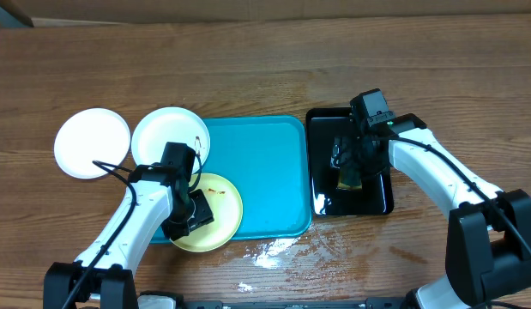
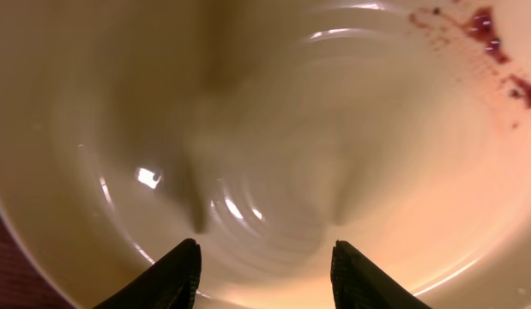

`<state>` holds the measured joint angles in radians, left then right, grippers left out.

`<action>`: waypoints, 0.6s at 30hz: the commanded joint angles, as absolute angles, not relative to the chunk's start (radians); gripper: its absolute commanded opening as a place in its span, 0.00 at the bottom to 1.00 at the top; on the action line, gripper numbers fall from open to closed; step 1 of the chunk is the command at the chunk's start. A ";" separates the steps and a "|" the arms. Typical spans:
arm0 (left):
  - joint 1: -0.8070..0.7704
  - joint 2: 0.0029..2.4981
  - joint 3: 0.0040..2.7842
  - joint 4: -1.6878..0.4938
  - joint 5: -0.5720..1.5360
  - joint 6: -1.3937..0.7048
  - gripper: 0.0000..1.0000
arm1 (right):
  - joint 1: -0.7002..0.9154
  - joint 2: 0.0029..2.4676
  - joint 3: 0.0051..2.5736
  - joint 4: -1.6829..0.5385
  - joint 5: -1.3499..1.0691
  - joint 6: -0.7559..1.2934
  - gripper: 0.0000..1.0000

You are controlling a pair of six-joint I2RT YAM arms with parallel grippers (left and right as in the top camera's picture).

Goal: Clean dirty plates on tray and stack at the side
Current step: 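Grasp the yellow plate rim with the left gripper and slide it right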

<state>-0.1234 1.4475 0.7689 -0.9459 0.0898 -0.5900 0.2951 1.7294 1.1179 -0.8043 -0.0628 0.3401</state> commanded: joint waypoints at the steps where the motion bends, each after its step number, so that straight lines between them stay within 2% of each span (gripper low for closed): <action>1: -0.118 1.451 0.762 -0.910 0.199 -0.500 0.51 | 0.297 1.732 1.116 -0.801 -0.053 0.344 0.82; 8: -0.118 1.451 0.762 -0.826 0.305 -0.367 0.60 | 0.297 1.732 1.116 -0.799 -0.053 0.344 0.83; 12: -0.118 1.451 0.779 -0.814 0.351 -0.318 0.57 | 0.297 1.732 1.116 -0.799 -0.053 0.344 0.83; 14: -0.111 1.451 0.837 -0.884 0.281 -0.309 0.55 | 0.297 1.732 1.116 -0.799 -0.053 0.344 0.83; 18: -0.090 1.449 1.052 -1.141 0.010 -0.329 0.53 | 0.297 1.732 1.116 -0.798 -0.053 0.344 0.83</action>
